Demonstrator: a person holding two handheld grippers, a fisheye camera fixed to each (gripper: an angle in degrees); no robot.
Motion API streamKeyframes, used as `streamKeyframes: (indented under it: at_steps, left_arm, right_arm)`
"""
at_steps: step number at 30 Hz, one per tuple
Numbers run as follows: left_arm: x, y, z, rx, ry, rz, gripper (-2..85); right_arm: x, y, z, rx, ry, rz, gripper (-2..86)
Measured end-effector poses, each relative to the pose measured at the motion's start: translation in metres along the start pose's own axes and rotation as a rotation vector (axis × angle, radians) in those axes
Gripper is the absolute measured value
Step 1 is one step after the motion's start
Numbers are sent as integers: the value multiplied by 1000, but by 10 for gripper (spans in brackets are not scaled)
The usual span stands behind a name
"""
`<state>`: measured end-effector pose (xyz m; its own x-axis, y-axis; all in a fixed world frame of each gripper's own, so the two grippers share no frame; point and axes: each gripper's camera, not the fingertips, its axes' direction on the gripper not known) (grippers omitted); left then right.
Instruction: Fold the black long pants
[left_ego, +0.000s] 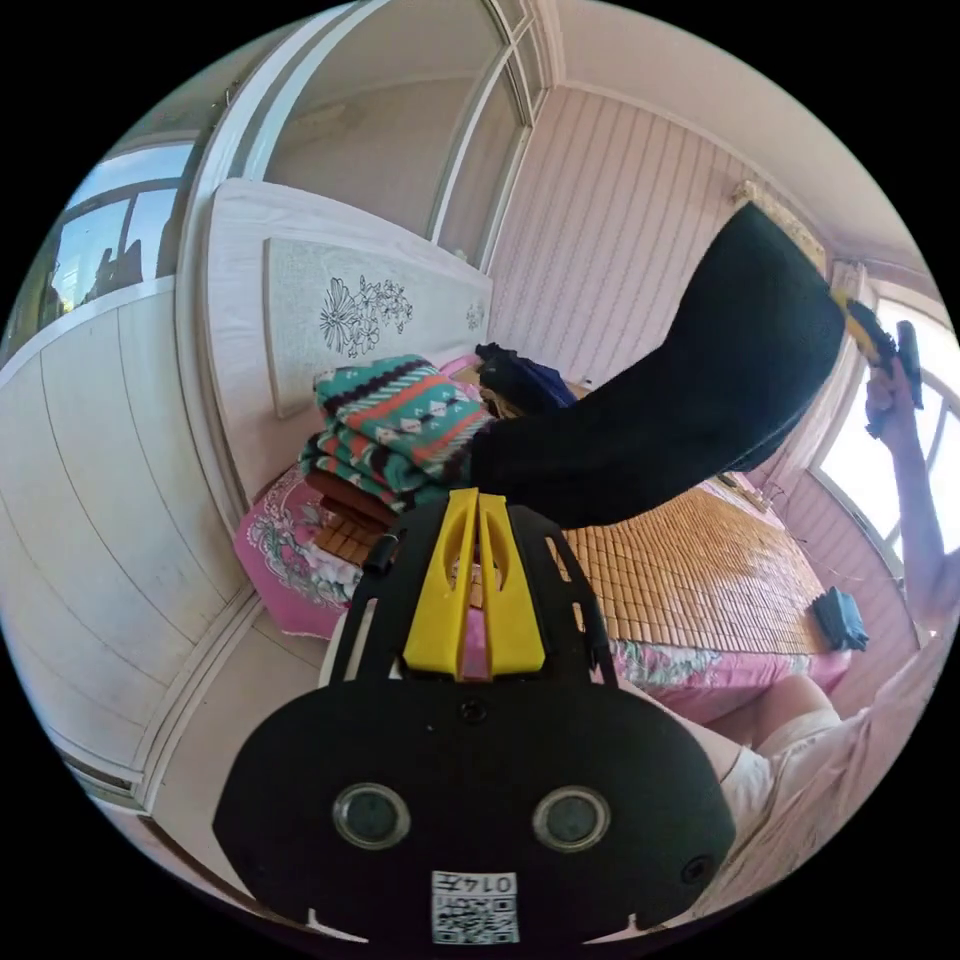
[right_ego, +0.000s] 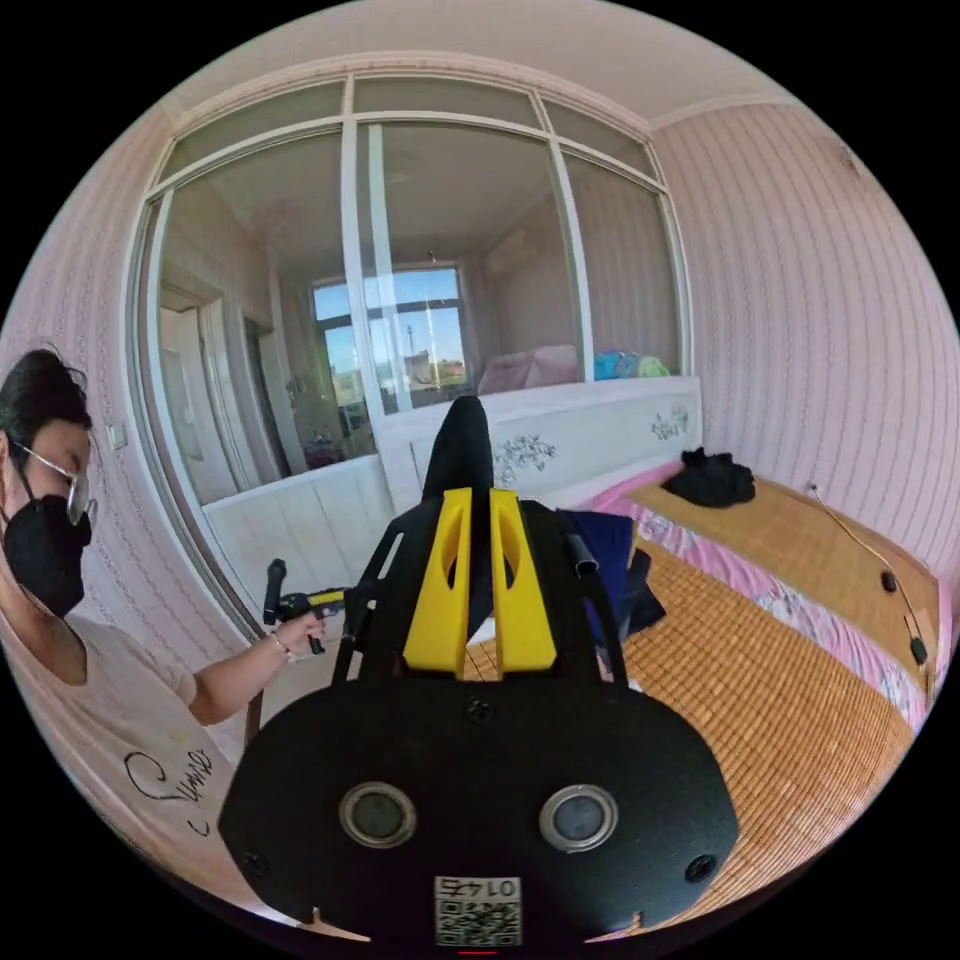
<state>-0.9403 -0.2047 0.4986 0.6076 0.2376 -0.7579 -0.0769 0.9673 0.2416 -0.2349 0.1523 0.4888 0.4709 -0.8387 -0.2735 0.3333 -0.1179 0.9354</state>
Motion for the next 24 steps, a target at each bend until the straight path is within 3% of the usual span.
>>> streamKeyframes:
  at_steps: [4, 6, 10, 16, 20, 24]
  left_arm:
    - [25, 47, 15, -86, 67, -28, -10]
    - [39, 67, 42, -204, 104, -29, -10]
    - [56, 70, 73, -329, 92, 2, -9]
    - [74, 52, 126, -409, 113, 21, 29]
    - [86, 35, 167, -393, 269, 17, 74]
    - [108, 14, 212, -411, 135, 71, 133]
  right_arm:
    - [97, 118, 25, -365, 112, 354, 3]
    - [137, 193, 39, -545, 271, 538, -6]
    - [166, 242, 33, -665, 432, 646, -8]
    - [144, 204, 44, -625, 528, 295, 3]
    - [107, 174, 92, -660, 298, -7, 80]
    - [96, 158, 122, -677, 79, 9, 93]
